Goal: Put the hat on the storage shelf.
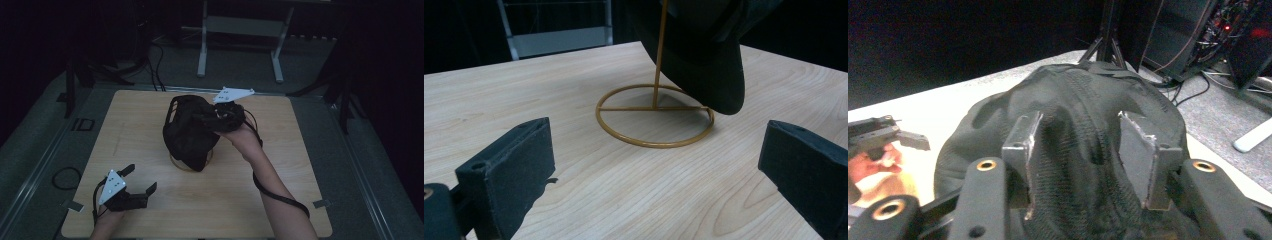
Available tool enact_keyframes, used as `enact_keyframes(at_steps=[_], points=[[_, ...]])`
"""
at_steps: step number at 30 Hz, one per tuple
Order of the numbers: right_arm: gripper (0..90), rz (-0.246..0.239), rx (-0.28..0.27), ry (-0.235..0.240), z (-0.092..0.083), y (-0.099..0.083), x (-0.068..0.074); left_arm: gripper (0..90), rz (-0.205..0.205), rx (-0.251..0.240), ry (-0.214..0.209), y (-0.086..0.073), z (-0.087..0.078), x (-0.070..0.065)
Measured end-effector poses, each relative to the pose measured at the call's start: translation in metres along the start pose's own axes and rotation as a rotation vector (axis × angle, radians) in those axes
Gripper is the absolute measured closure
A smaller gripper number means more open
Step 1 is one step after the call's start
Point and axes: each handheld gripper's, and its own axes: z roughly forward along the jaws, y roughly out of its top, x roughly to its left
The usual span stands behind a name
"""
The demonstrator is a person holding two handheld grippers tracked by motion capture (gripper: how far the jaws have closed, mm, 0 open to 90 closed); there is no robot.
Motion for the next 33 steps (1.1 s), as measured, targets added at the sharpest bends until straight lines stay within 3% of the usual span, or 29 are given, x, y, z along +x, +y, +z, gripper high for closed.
enact_keyframes(at_steps=[8,13,18,26,33], points=[[37.6,0.010,-0.019,0.010,-0.013,-0.001,-0.002,2.1,-0.003,0.005,0.004,-0.001,0.000,0.000],[28.6,0.003,0.001,0.016,-0.018,-0.007,-0.002,2.1,-0.007,0.005,0.001,-0.002,0.002,-0.001],[14.8,0.014,-0.004,0.064,-0.025,-0.017,-0.002,2.1,-0.011,0.015,-0.007,-0.003,0.003,-0.001],[13.0,0.006,-0.009,0.101,-0.034,-0.034,0.003,2.1,-0.005,0.020,-0.012,-0.004,0.004,-0.003],[12.9,-0.002,-0.018,0.078,-0.038,-0.048,0.008,2.1,-0.002,0.024,-0.012,-0.004,0.004,-0.003]])
